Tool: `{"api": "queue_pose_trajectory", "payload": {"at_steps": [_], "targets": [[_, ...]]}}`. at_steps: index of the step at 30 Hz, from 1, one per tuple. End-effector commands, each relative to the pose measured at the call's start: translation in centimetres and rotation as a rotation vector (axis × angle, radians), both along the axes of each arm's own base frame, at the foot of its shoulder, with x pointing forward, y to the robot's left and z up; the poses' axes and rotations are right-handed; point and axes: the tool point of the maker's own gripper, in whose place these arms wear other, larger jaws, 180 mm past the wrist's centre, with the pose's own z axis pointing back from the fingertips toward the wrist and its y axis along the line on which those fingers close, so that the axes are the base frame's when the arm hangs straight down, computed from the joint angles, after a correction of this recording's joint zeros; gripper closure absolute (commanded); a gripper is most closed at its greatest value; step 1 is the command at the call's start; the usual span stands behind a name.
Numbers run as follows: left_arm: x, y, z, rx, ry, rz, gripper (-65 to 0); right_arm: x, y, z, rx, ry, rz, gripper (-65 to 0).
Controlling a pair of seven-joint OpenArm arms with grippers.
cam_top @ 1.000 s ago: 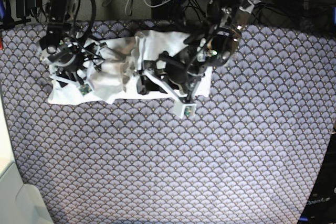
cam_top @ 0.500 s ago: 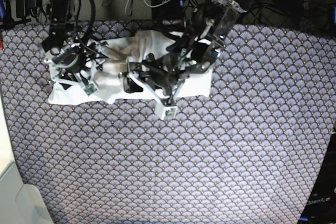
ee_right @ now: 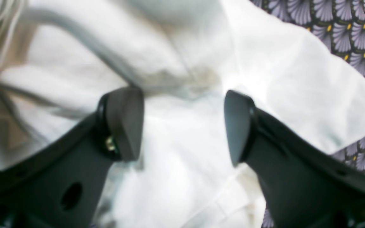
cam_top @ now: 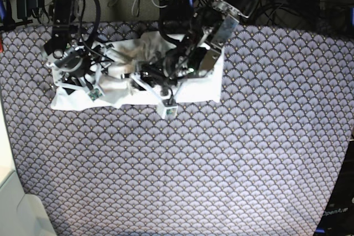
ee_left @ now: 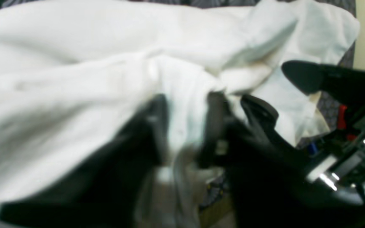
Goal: Fold the T-shirt properly
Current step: 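Press the folded end down and open the left gripper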
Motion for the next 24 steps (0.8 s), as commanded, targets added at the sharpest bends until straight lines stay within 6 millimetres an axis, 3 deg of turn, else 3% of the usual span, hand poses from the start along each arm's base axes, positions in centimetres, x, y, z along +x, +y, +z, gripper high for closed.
{"api": "queue_pose_trajectory", "payload": {"at_steps": [1, 2, 9, 16, 20, 24], "targets": [[1.2, -0.5, 1.6, -0.034, -0.057, 0.015, -3.0, 0.3, 0.0, 0.2, -0.001, -0.007, -0.001, -41.4], [1.3, -0.3, 1.6, -0.033, -0.067, 0.025, 0.0, 0.3, 0.0, 0.2, -0.001, -0.007, -0.001, -41.4], [1.9, -0.3, 2.1, -0.045, -0.097, 0.054, -0.2, 0.3, -0.1, 0.2, -0.001, -0.007, -0.004, -41.4], [4.3, 0.3, 5.8, -0.088, -0.256, 0.121, -0.2, 0.3, -0.5, 0.2, -0.012, -0.008, -0.002, -41.4], [5.2, 0.0, 6.3, -0.084, -0.273, 0.117, -0.2, 0.3, -0.5, 0.2, -0.012, -0.008, -0.002, -41.4], [4.9, -0.1, 4.9, -0.067, -0.232, 0.106, -0.2, 0.3, -0.6, 0.2, -0.013, -0.008, -0.002, -41.4]]}}
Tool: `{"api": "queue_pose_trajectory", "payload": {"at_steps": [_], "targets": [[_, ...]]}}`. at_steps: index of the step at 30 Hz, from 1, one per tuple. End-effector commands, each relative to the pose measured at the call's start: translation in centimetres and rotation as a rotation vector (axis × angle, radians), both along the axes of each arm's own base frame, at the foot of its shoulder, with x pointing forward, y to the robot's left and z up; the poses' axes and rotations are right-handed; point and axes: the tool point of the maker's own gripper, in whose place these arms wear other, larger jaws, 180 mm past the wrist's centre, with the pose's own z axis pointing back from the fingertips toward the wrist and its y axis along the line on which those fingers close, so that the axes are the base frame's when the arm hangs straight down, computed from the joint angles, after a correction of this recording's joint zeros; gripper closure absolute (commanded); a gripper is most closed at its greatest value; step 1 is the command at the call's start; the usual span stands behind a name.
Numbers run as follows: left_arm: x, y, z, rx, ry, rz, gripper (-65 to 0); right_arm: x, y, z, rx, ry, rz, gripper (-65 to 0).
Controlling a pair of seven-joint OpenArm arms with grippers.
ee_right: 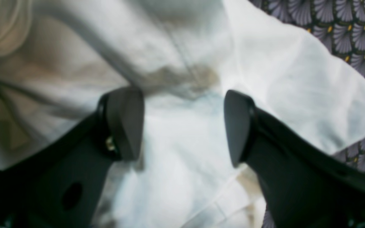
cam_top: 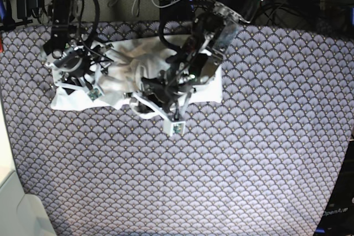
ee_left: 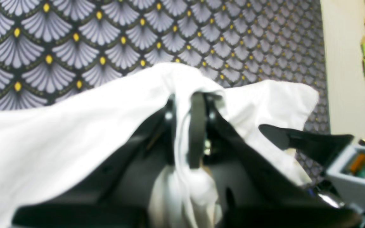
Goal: Fold the T-shirt properly
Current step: 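Press the folded end down and open the left gripper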
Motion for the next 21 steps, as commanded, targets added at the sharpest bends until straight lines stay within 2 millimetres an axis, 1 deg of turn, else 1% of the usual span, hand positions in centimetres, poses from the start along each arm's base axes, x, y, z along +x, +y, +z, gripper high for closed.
{"api": "queue_pose_trajectory", "payload": {"at_steps": [1, 4, 8, 10, 12, 14, 20, 21], "targets": [[0.5, -0.8, 1.4, -0.032, -0.037, -0.008, -0.2, 0.2, -0.4, 0.2, -0.015, -0.004, -0.003, -41.4], [0.3, -0.8, 1.3, -0.031, -0.032, -0.012, -0.2, 0.2, -0.4, 0.2, -0.015, -0.004, -0.003, -41.4], [-1.7, -1.4, 0.0, -0.025, 0.059, -0.063, -0.2, 0.3, -0.4, 0.2, -0.015, -0.005, -0.003, -41.4], [-2.3, -1.7, -0.4, -0.028, 0.097, -0.085, -0.2, 0.5, -0.3, 0.4, -0.015, -0.011, 0.0, -41.4], [-2.6, -1.9, -0.3, -0.049, 0.114, -0.092, -0.2, 1.0, -0.4, 0.7, -0.017, -0.023, -0.004, -41.4], [-2.7, -1.8, -0.5, -0.057, 0.123, -0.092, -0.2, 1.2, -0.4, 0.9, -0.017, -0.028, -0.005, -41.4], [-2.8, -1.9, -0.6, -0.057, 0.132, -0.101, -0.5, 1.2, -0.2, 0.8, -0.013, -0.028, -0.001, -41.4], [-2.8, -2.0, -0.6, -0.059, 0.131, -0.104, -1.5, 1.2, -0.2, 0.8, -0.013, -0.028, -0.001, -41.4]]}}
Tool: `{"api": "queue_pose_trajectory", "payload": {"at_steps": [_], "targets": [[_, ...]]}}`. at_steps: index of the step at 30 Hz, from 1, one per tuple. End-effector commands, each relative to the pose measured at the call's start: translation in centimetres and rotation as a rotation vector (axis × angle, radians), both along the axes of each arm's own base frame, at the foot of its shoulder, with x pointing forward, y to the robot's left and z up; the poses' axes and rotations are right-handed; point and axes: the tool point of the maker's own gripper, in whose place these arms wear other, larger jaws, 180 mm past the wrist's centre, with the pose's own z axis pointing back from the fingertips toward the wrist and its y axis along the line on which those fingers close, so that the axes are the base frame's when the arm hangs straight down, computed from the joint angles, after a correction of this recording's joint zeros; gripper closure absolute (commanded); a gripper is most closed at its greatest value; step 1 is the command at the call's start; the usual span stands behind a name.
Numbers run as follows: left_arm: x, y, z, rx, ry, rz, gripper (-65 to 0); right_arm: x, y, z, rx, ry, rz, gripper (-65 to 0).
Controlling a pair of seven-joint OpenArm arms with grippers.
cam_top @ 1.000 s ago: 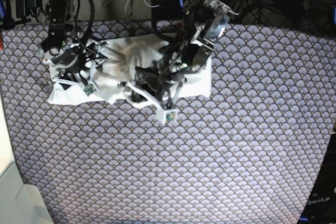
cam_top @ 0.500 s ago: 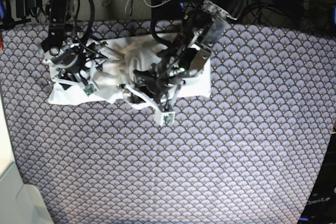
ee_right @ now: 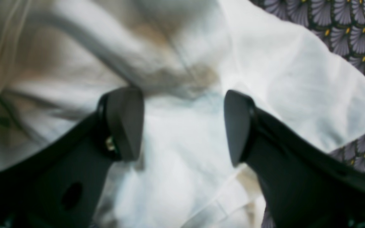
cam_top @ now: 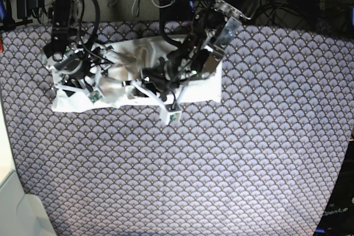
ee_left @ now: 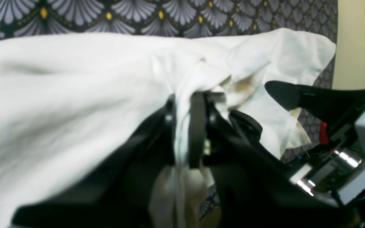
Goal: Fold the T-shirt properly
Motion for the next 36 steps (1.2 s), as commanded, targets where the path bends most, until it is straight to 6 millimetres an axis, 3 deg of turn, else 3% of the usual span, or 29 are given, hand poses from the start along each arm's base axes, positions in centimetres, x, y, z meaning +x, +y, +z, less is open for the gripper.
{"api": "queue_pose_trajectory", "payload": {"at_steps": [1, 3, 5, 8, 11, 15, 17, 19, 21, 24, 27, 31, 36], "targets": [[0.4, -1.1, 1.5, -0.042, -0.026, -0.02, -3.6, 0.6, -0.1, 0.5, -0.008, -0.022, 0.0, -41.4], [0.4, -1.1, 1.6, -0.044, -0.026, -0.018, -12.5, 0.6, -0.1, 0.5, -0.008, -0.022, 0.0, -41.4], [0.2, -1.2, 1.7, -0.048, -0.021, -0.025, -25.5, 0.6, -0.2, 0.5, -0.009, -0.022, 0.0, -41.4], [0.0, -1.7, 3.8, -0.077, -0.05, -0.055, -40.4, 0.6, -0.2, 0.5, -0.011, -0.022, 0.0, -41.4], [0.5, -1.9, 6.9, -0.12, -0.128, -0.057, -42.6, 0.7, -0.3, 0.6, -0.011, -0.026, -0.003, -41.4], [1.2, -0.4, 10.2, -0.139, -0.231, -0.04, -42.6, 0.8, -0.4, 0.7, -0.012, -0.027, -0.006, -41.4], [1.9, 1.2, 10.0, -0.128, -0.227, 0.003, -42.3, 0.9, -0.4, 0.9, -0.013, -0.035, -0.005, -41.4], [1.7, 3.5, 8.1, -0.093, -0.189, 0.05, -37.1, 1.0, -0.4, 1.2, -0.014, -0.044, -0.004, -41.4], [1.6, 5.9, 6.4, -0.056, -0.153, 0.092, -24.9, 1.2, -0.7, 1.9, -0.019, -0.064, -0.01, -41.4], [0.4, 9.4, 3.1, 0.011, -0.077, 0.149, -1.3, 1.6, -1.3, 2.9, -0.027, -0.094, -0.028, -41.4], [-1.5, 12.4, 0.5, 0.08, -0.017, 0.172, -2.6, 1.6, -1.4, 3.2, -0.035, -0.101, -0.028, -41.5], [-3.3, 14.2, -0.9, 0.132, 0.016, 0.163, -0.5, 1.6, -1.5, 3.3, -0.041, -0.101, -0.029, -41.7], [-3.7, 15.7, -3.7, 0.186, 0.082, 0.175, -0.5, 1.3, -2.3, 5.3, -0.096, -0.114, -0.05, -41.9]]}}
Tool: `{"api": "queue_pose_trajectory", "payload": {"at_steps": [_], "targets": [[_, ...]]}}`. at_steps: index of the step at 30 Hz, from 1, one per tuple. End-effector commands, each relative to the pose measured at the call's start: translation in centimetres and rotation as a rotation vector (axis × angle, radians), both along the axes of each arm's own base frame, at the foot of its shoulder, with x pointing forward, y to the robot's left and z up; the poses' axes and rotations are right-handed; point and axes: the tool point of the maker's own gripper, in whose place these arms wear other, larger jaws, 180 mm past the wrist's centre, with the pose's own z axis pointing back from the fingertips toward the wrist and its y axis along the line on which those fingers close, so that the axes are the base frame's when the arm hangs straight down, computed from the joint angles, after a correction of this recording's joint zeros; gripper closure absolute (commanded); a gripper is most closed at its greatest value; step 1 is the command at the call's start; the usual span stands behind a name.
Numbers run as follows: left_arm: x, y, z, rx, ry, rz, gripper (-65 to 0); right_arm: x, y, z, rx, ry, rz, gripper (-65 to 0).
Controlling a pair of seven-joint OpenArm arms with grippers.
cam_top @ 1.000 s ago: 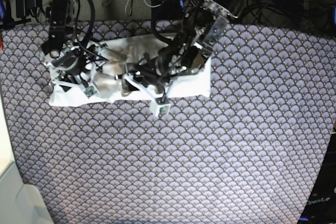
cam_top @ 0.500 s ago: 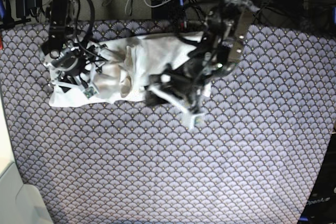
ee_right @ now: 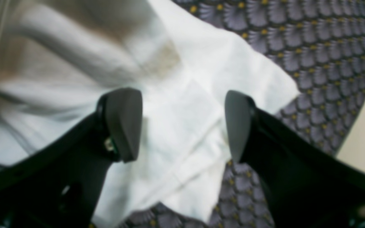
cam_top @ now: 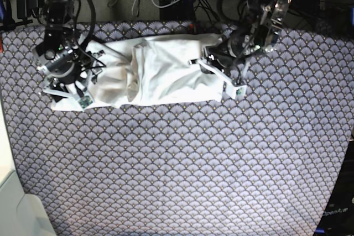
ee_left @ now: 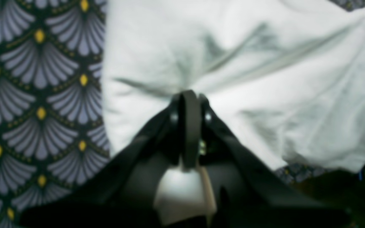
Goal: Fold the T-shirt properly
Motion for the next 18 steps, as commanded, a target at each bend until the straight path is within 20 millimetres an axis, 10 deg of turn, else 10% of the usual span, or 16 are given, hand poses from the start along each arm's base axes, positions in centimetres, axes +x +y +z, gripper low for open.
{"api": "queue_pose_trajectory", "payload": {"at_steps": [1, 9, 18], "targets": [[0.8, 0.5, 0.2, 0.015, -0.009, 0.012, -0.5, 1.0, -0.4, 1.7, -0.018, -0.05, -0.005, -41.9], [1.0, 0.8, -0.2, 0.021, 0.0, 0.013, -0.5, 0.2, -5.5, 2.2, -0.06, -0.004, -0.176, -41.9], [1.0, 0.8, -0.2, 0.023, 0.002, 0.013, -0.5, -1.0, -6.4, -1.3, 0.153, 0.099, -0.261, -42.0]]}}
